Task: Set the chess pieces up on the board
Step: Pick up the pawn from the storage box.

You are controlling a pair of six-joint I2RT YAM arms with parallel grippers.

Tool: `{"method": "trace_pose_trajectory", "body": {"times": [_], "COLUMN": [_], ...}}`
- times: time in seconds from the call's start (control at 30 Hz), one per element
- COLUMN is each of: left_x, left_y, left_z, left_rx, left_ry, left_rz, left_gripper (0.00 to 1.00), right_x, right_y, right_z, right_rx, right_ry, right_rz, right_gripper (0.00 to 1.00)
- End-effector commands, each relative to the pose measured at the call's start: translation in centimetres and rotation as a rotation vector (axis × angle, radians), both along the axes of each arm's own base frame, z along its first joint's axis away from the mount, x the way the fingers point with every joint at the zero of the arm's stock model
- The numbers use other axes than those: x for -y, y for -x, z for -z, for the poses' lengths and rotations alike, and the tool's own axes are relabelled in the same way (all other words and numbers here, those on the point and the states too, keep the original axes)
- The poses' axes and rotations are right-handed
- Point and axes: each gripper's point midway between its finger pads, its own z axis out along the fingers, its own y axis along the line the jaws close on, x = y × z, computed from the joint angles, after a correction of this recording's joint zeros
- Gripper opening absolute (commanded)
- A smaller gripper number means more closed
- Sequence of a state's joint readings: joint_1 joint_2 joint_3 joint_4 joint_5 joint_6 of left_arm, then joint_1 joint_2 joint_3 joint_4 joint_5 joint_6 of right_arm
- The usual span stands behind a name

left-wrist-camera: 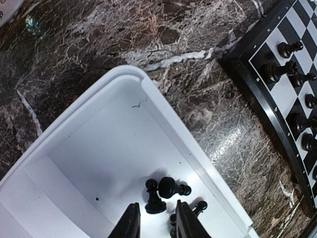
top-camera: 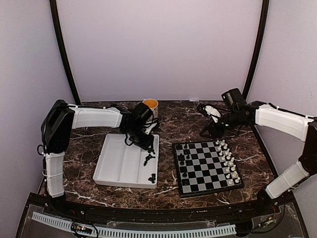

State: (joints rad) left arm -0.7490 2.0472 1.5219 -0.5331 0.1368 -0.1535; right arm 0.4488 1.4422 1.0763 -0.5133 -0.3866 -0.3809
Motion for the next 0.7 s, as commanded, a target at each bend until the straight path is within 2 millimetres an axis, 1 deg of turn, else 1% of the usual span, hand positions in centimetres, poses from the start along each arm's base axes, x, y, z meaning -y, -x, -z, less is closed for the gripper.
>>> {"method": "trace_pose_trajectory", "body": {"times": [0.0,0.17,0.3,0.67], "left_x": [-0.6,-0.7,-0.5,0.1], "left_y": [0.4,0.4,0.3,0.5], "left_z": [-0.2,0.3,0.8,2.0], "left_rx": [-0.018,-0.019,-0.025,-0.033], "left_ry": [-0.042,-0.068,-0.071,-0.110], "left_rz": [-0.001,0.009,0.014,0.046], "left_gripper": [0.27,0.26,0.26,0.23], "right_x": [-0.2,-0.5,-0.7,-0.6], "right_y": [-0.1,-0.2,-0.3,-0.3], "right_z": [-0.4,-0.5,-0.2,-0.3], "right_rx": [0.020,0.011,-0.005,-0.003], "right_ry": [-0.027,-0.034,-0.033,-0.030], "right_rz": [-0.010,-0.018,-0.022,-0.019], "right_gripper": [0.44,0.44,0.44,0.45]}}
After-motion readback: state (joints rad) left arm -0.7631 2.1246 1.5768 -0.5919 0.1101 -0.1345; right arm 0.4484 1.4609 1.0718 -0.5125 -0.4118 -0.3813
